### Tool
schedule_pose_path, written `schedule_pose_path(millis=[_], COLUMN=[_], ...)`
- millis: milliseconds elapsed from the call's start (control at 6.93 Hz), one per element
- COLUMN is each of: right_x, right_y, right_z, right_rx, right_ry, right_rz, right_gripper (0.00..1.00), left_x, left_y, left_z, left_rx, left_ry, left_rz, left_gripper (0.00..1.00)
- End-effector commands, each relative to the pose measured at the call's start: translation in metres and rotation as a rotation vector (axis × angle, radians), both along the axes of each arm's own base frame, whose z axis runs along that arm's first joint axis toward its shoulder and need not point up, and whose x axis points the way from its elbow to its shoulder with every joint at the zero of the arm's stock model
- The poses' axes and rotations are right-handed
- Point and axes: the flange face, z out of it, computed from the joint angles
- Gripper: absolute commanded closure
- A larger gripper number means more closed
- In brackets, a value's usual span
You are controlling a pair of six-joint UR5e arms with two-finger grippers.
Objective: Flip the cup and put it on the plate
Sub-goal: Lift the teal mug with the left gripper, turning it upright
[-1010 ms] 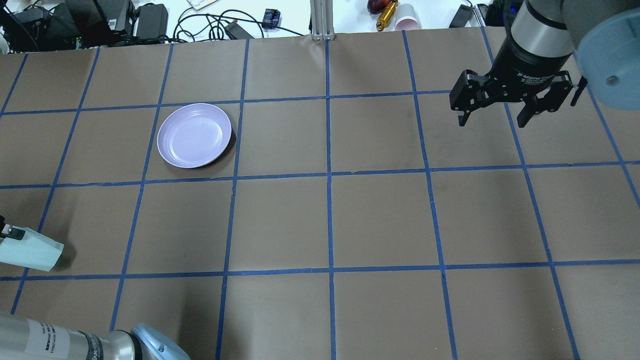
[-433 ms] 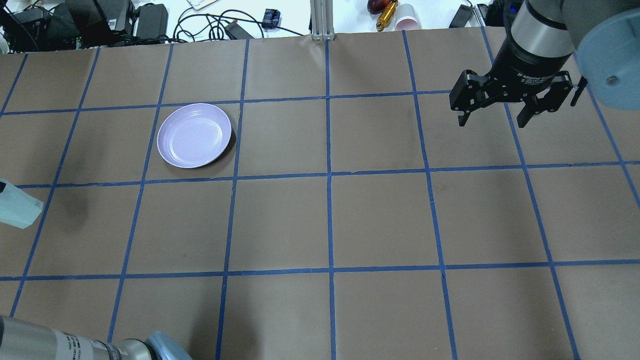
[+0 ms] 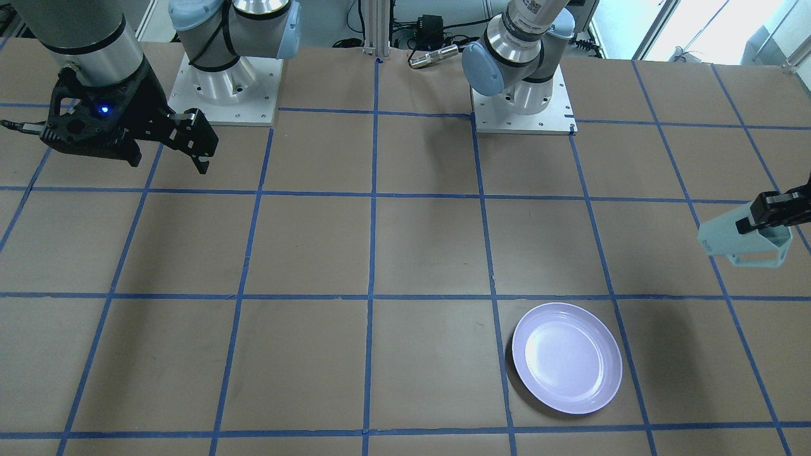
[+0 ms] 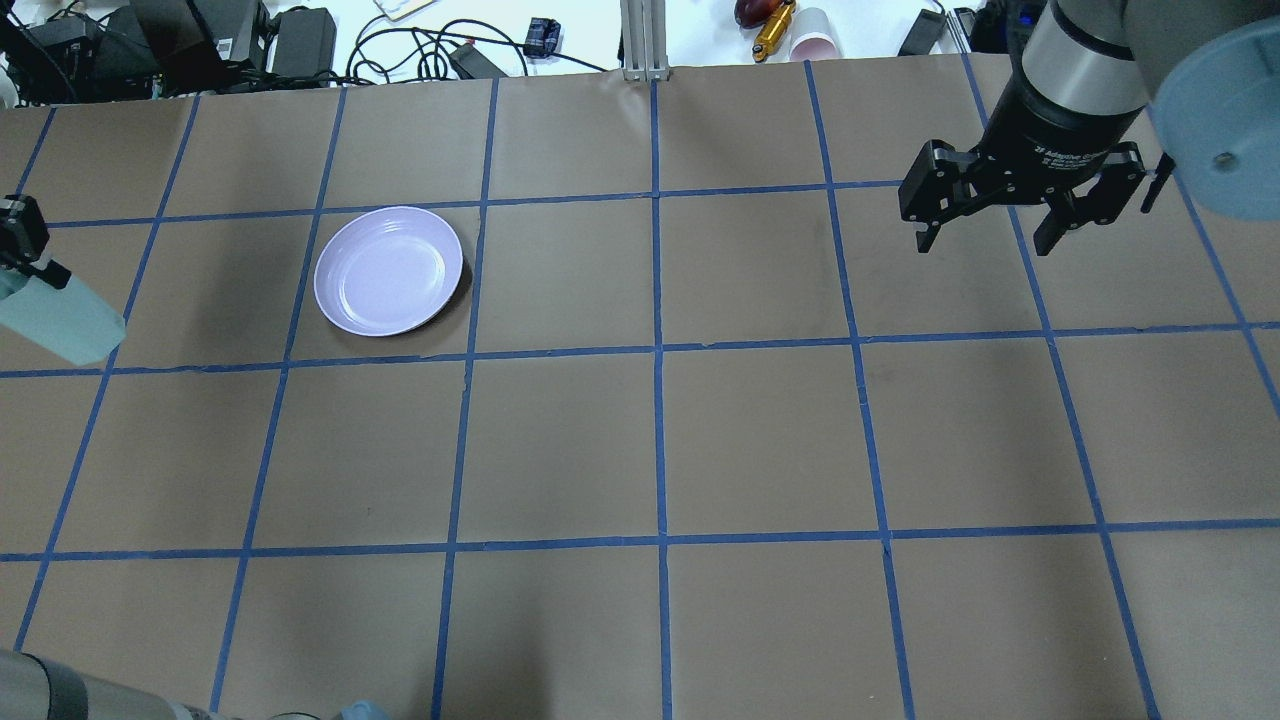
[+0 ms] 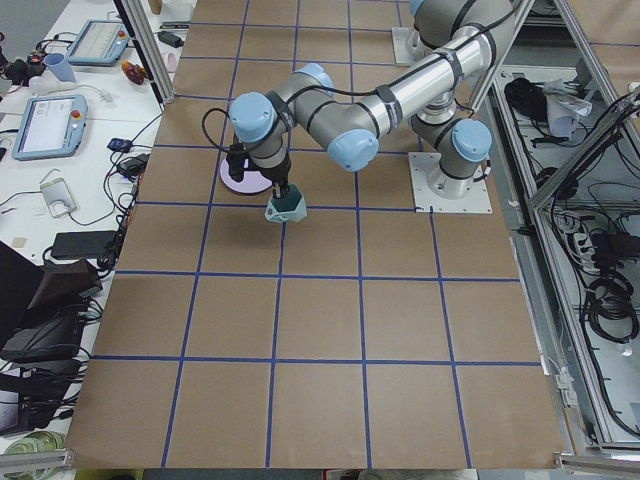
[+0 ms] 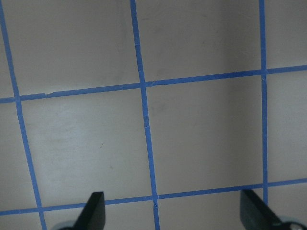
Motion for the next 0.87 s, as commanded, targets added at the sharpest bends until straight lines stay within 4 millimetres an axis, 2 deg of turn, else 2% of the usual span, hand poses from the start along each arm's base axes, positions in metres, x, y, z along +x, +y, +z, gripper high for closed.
schedule_pose_path(millis=[0, 144, 289, 433, 577, 722], right_x=[0.0, 0.0, 0.0, 0.0, 0.0, 0.0], right_y=[0.0, 0.0, 0.0, 0.0, 0.0, 0.0], right_z=[0.0, 0.0, 0.0, 0.0, 0.0, 0.0], right_rx=[0.0, 0.0, 0.0, 0.0, 0.0, 0.0], right_ry=[0.0, 0.0, 0.0, 0.0, 0.0, 0.001], right_rz=[0.0, 0.0, 0.0, 0.0, 0.0, 0.0], right_gripper=[0.0, 0.0, 0.0, 0.0, 0.0, 0.0], left_x=[-0.107, -0.142, -0.166, -0.179, -0.181, -0.197], left_y=[-0.026, -0.034, -0.046, -0.052, -0.053, -0.056], left_z=[0.017, 0.018, 0.011, 0.006, -0.003, -0.019], left_rx=[-0.03, -0.05, -0.088, -0.109, -0.106, -0.102], left_ry=[-0.101, -0.112, -0.125, -0.13, -0.126, -0.125], left_rz=[-0.036, -0.035, -0.047, -0.069, -0.047, -0.069], left_gripper=[1.0, 1.0, 1.0, 1.0, 1.0, 1.0])
